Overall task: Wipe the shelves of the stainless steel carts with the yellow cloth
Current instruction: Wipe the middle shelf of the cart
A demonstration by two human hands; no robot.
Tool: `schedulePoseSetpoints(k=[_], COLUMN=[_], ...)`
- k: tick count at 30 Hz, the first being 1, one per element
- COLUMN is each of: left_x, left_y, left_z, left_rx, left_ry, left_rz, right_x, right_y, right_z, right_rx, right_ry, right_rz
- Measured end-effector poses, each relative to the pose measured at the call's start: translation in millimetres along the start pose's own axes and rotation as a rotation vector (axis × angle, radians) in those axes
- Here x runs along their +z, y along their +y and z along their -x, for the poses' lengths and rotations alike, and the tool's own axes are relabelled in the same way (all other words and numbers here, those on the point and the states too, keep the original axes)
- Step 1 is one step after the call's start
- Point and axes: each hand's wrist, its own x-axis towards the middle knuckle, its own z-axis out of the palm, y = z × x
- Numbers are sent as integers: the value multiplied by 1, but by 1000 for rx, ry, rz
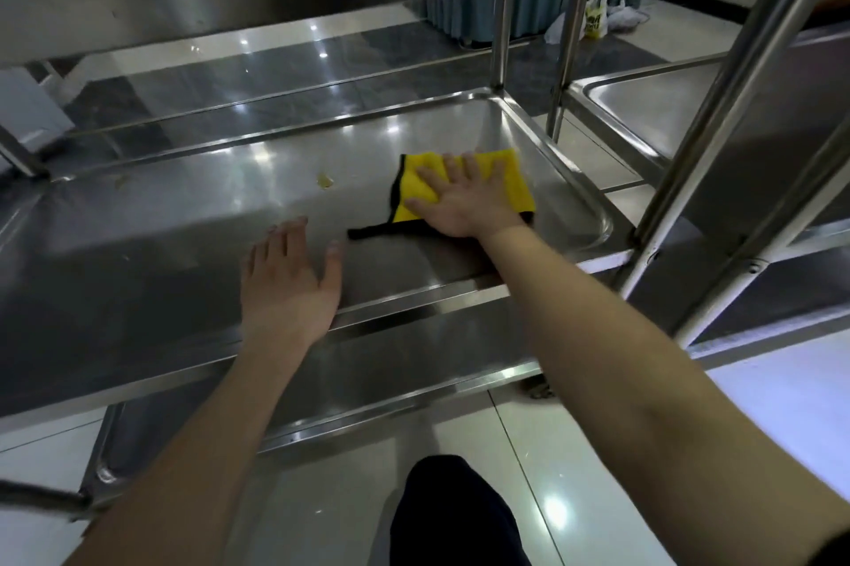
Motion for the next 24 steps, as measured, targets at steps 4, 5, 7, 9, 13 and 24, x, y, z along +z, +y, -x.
schedulePoseSetpoints(k=[4,5,7,9,13,24], left_x=[-1,-1,0,0,-1,-2], left_y=[-2,-3,-6,-8,-9,6], left_z=[-3,-3,-4,-5,-4,-2], left_rx=[-44,-50,-65,-86,-118,-123], left_ry=[1,0,-1,1,-9,10], left_rz=[9,14,34,68,87,163], right_x=[11,11,10,6,-10,14], right_y=[-37,-32,-14,12,82,-33], right_z=[29,39,58,73,84,41], right_rx=[-195,-244,-307,-288,-109,-48], right_ry=[-42,-57,-85,-102,-112,-13], right_rz=[-19,-21,-18,-26,-66,-8])
